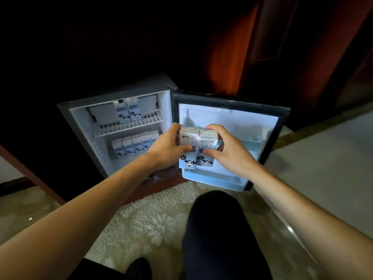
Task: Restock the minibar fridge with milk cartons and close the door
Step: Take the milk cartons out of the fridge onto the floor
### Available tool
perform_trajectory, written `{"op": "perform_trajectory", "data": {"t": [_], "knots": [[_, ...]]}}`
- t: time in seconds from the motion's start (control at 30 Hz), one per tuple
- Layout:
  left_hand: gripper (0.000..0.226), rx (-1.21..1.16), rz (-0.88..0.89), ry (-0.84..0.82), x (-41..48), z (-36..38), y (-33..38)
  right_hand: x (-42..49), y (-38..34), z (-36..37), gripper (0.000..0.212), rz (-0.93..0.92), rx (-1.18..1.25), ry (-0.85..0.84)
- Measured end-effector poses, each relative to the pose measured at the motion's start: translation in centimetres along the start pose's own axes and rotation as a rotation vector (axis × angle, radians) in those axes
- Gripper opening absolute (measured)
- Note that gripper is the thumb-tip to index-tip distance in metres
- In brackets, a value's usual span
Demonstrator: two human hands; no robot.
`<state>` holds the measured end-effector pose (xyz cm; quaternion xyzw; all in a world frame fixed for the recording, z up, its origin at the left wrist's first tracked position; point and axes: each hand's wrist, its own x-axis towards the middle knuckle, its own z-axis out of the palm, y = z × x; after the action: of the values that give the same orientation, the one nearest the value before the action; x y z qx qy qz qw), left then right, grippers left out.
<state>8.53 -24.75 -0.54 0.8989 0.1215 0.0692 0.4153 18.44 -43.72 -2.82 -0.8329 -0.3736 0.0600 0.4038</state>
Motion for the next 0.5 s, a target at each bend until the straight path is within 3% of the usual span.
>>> {"op": "perform_trajectory", "data": {"t": [0.3, 0.5], "knots": [[0.039, 0.073, 0.123, -0.171, 2.1, 10.6, 6.1, -7.0, 6.7, -7.9, 0.038, 0.102, -0.075, 0.013], [0.030, 0.172, 0.137, -0.325, 3.5, 18.1, 7.2, -11.6, 11.7, -9.2, 0.039, 0.259, -0.089, -0.042]]}}
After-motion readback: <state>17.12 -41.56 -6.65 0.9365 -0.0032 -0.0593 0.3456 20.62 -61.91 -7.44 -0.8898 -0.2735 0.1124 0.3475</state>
